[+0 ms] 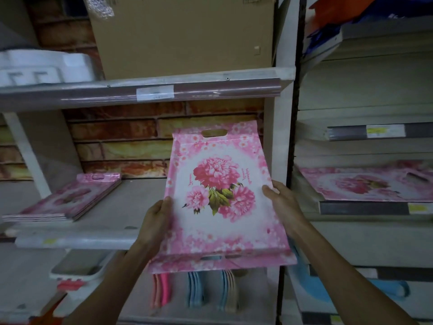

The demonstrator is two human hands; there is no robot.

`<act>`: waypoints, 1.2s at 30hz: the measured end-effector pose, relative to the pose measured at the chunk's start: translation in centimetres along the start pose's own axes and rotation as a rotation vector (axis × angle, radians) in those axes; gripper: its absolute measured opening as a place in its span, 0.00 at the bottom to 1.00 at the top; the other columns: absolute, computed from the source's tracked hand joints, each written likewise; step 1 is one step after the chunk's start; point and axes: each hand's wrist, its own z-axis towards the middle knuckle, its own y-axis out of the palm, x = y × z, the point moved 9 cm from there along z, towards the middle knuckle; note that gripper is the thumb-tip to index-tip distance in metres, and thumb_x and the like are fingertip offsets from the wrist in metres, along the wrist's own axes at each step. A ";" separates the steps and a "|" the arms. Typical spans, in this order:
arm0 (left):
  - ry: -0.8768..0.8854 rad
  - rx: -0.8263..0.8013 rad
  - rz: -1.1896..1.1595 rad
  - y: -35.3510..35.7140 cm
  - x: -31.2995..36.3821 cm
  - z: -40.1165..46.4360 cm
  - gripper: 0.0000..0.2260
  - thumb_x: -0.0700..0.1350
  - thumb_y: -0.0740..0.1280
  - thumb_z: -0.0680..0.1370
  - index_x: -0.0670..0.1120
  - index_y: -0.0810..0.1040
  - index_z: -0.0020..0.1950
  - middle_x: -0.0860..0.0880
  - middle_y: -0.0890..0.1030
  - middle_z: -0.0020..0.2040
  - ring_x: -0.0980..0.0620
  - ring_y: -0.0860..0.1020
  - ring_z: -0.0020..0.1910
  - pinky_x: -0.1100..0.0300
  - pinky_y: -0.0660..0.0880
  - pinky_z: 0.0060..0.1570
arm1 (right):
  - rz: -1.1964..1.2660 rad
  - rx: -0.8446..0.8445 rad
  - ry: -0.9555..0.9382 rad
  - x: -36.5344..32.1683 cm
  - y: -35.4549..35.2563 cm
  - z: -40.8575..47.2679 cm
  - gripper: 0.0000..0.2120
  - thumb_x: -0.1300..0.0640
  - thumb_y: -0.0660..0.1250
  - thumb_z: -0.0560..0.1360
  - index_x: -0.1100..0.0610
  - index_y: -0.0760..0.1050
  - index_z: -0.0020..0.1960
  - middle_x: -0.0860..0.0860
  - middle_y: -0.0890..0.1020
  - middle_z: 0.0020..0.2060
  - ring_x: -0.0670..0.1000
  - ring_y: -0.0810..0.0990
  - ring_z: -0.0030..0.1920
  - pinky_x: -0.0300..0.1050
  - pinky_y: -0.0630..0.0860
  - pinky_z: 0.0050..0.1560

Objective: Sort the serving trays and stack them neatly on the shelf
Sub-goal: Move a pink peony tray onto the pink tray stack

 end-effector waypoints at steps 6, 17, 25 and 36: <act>0.026 0.032 0.044 1.3 0.5 5.8 0.17 0.51 0.60 0.81 0.37 0.77 0.52 0.46 0.78 0.36 0.52 0.73 0.30 0.59 0.71 0.27 | -0.147 -0.020 -0.046 -0.5 1.3 5.1 0.13 0.63 0.61 0.80 0.54 0.75 0.63 0.49 0.82 0.52 0.54 0.81 0.55 0.53 0.77 0.61; 0.044 -0.047 0.238 2.5 -0.4 14.3 0.08 0.42 0.60 0.81 0.38 0.71 0.56 0.43 0.76 0.36 0.48 0.73 0.29 0.58 0.71 0.28 | -0.302 0.040 -0.040 2.3 3.2 12.3 0.14 0.65 0.60 0.79 0.61 0.76 0.63 0.58 0.81 0.58 0.58 0.80 0.53 0.59 0.76 0.62; 0.054 -0.101 0.444 4.0 -3.2 18.9 0.09 0.44 0.61 0.80 0.39 0.73 0.53 0.41 0.81 0.42 0.40 0.81 0.41 0.45 0.79 0.46 | -0.533 0.091 0.014 5.7 3.9 15.6 0.14 0.65 0.58 0.79 0.60 0.79 0.58 0.53 0.81 0.44 0.47 0.76 0.34 0.38 0.72 0.32; 0.054 -0.142 0.607 7.0 -7.8 20.5 0.11 0.43 0.58 0.82 0.37 0.75 0.54 0.37 0.83 0.49 0.41 0.80 0.42 0.57 0.73 0.43 | -0.697 0.047 0.084 9.6 4.0 16.6 0.14 0.64 0.55 0.80 0.63 0.76 0.61 0.56 0.80 0.51 0.52 0.76 0.44 0.34 0.68 0.35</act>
